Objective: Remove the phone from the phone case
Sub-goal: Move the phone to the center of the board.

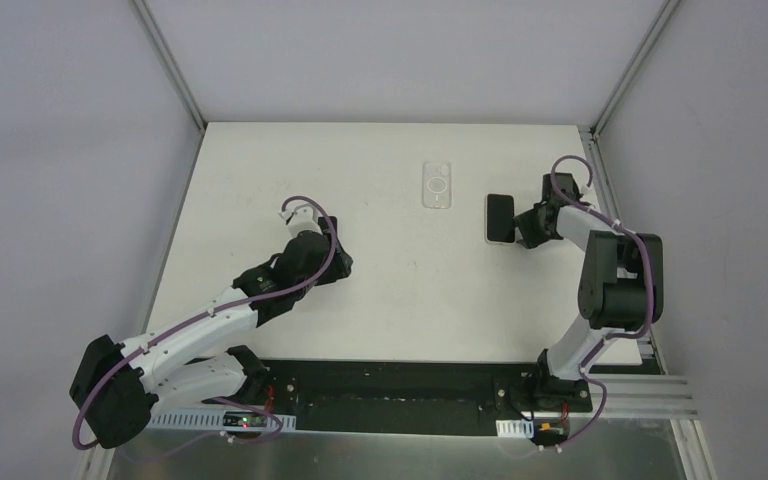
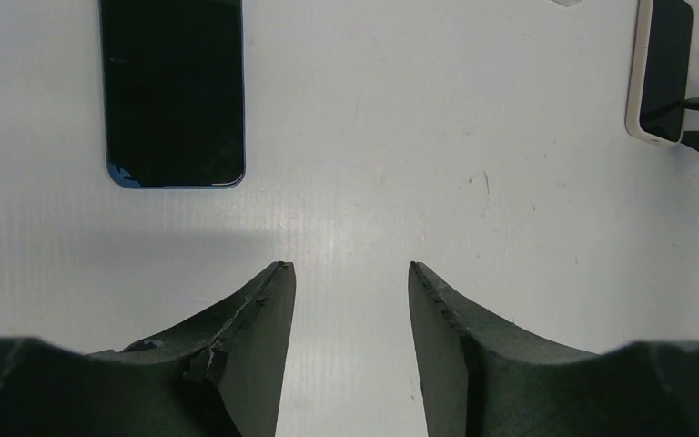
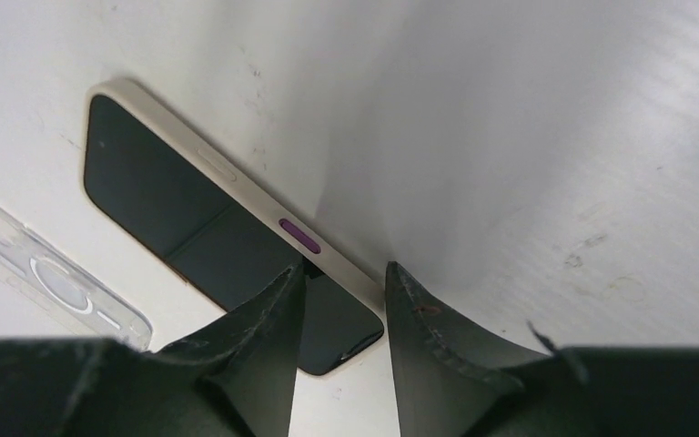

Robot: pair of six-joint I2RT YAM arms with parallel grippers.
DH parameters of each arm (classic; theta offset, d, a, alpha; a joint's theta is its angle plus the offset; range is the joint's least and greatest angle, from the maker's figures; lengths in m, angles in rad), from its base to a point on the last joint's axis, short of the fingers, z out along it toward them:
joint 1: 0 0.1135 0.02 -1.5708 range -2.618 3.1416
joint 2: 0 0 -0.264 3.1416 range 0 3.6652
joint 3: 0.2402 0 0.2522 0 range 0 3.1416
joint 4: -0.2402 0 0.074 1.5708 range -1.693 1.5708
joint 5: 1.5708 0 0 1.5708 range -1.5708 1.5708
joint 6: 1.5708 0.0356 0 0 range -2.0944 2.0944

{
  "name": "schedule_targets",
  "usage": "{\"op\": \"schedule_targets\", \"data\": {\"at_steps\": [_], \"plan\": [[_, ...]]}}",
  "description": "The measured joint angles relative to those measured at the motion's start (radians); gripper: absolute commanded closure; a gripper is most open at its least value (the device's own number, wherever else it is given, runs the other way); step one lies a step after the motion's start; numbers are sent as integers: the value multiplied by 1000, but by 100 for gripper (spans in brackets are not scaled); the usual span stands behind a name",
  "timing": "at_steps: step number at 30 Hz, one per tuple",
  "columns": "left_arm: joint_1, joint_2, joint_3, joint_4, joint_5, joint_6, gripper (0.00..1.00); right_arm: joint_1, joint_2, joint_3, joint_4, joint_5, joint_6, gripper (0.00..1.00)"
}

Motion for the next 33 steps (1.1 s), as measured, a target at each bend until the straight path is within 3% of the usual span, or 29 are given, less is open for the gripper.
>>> {"op": "schedule_targets", "data": {"at_steps": [8, 10, 15, 16, 26, 33], "plan": [[0, 0, -18, 17, 24, -15, 52, 71, -6, -1, -13, 4, -20, 54], [0, -1, -22, 22, 26, -18, 52, 87, -12, -2, -24, 8, -27, 44], [0, -6, -34, 32, 27, -19, 52, 111, -41, -2, -63, 42, -56, 4], [0, -9, -37, 35, 28, -20, 52, 116, -48, -1, -74, 58, -69, 1], [0, -24, -48, 38, 43, -21, 52, 188, -47, 145, -188, 179, -241, 0], [0, -42, -70, 39, 48, -21, 52, 264, 88, 306, -274, 214, -366, 0]]}}
